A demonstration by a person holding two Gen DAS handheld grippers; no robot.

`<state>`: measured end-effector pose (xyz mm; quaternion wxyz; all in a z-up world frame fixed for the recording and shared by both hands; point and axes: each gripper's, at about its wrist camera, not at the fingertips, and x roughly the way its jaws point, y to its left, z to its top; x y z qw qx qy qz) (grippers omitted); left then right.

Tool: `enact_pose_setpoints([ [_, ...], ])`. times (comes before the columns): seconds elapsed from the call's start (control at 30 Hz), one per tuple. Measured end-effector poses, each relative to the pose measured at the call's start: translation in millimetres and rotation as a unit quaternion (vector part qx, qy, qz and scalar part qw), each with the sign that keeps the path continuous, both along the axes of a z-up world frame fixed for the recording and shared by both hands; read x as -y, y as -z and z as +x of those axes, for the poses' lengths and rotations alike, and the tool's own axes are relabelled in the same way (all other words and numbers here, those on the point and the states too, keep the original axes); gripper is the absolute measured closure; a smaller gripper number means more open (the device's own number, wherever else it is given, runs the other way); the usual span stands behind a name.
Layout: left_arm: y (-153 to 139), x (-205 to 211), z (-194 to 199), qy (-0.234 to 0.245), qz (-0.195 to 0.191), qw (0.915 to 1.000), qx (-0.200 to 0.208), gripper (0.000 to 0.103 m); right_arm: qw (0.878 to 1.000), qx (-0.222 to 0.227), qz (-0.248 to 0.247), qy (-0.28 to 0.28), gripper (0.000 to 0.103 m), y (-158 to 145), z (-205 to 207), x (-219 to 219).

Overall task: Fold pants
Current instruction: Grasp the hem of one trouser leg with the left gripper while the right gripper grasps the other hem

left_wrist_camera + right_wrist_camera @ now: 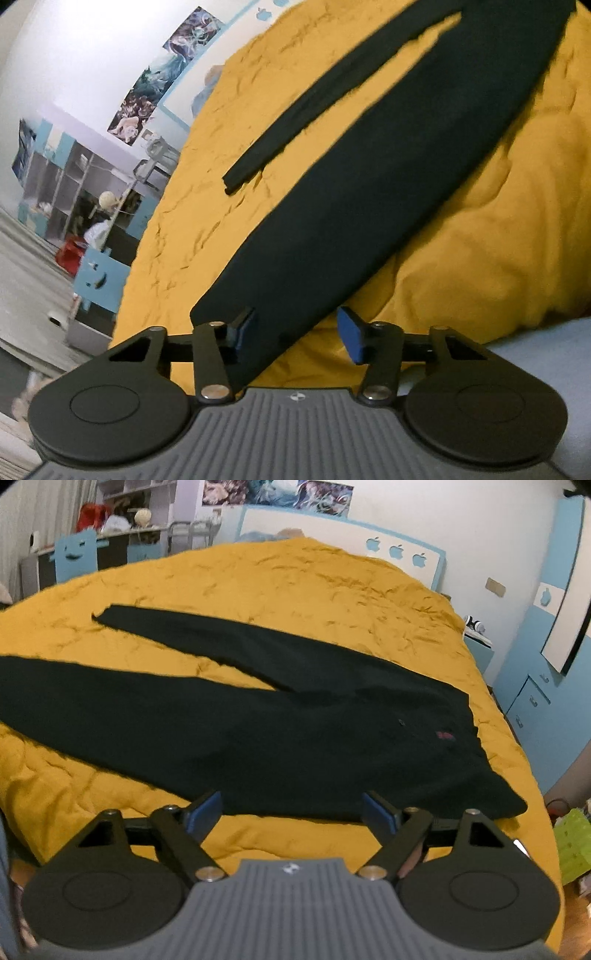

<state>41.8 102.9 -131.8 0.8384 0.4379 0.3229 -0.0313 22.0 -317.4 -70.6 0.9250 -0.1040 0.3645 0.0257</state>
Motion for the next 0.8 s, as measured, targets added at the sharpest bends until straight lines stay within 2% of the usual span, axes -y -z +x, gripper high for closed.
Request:
enact_pose_setpoints([
  [0.13, 13, 1, -7, 0.0, 0.039, 0.9991, 0.015, 0.053, 0.999, -0.015, -0.031, -0.009, 0.028, 6, 6, 13],
  [0.2, 14, 5, -6, 0.006, 0.053, 0.9985, 0.014, 0.066, 0.999, -0.025, -0.046, -0.014, 0.034, 9, 8, 22],
  [0.3, 8, 6, -1, -0.008, 0.033, 0.9994, 0.011, 0.077, 0.996, -0.033, -0.08, -0.026, 0.04, 13, 10, 38],
  [0.4, -8, 8, 8, -0.042, 0.008, 0.9989, 0.019, 0.078, 0.991, -0.038, -0.119, -0.039, 0.043, 15, 13, 57],
  [0.53, -27, 13, 19, -0.074, -0.004, 0.9968, 0.031, 0.08, 0.984, -0.042, -0.163, -0.052, 0.046, 15, 23, 88],
  [0.63, -45, 12, 29, -0.115, -0.04, 0.9922, 0.027, 0.085, 0.971, -0.051, -0.219, -0.083, 0.053, 23, 31, 107],
  [0.8, -69, 4, 43, -0.159, -0.077, 0.9842, 0.017, 0.089, 0.934, -0.084, -0.31, -0.156, 0.067, 51, 39, 131],
])
